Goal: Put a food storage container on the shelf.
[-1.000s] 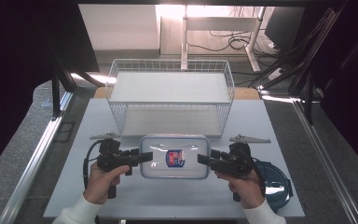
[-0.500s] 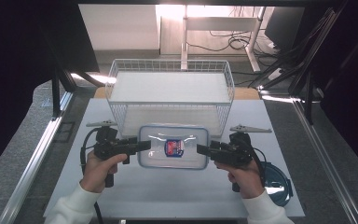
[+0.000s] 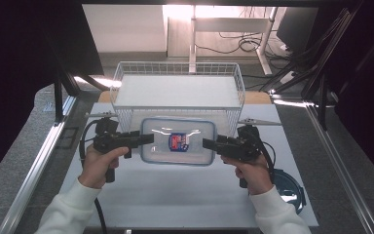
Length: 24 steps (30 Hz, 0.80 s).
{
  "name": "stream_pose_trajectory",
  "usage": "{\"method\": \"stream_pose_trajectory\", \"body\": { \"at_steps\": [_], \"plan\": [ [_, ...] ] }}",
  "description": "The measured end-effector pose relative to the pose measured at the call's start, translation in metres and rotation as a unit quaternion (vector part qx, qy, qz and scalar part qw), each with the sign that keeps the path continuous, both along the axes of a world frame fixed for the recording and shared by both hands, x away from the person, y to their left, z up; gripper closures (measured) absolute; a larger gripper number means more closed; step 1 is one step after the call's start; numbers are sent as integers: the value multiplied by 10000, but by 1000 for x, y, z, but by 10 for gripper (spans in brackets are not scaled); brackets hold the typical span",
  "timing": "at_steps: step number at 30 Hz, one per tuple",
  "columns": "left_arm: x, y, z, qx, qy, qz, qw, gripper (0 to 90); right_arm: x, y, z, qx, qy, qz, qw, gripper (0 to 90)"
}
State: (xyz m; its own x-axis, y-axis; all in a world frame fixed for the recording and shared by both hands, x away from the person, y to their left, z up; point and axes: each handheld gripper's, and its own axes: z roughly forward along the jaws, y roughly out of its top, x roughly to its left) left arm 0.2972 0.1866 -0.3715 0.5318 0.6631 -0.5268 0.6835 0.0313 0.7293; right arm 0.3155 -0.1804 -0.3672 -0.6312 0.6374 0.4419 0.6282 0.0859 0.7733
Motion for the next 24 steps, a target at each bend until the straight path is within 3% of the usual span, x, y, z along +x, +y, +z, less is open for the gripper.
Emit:
{"method": "stream_pose_trajectory", "body": {
  "at_steps": [16, 24],
  "plan": [
    [20, 10, 25, -73, -108, -21, 9999, 456, 21, 8, 25, 50, -112, 36, 9999, 436],
    [33, 11, 41, 6, -166, -55, 9998, 455, 32, 9, 37, 71, -138, 11, 9999, 436]
  ]
}}
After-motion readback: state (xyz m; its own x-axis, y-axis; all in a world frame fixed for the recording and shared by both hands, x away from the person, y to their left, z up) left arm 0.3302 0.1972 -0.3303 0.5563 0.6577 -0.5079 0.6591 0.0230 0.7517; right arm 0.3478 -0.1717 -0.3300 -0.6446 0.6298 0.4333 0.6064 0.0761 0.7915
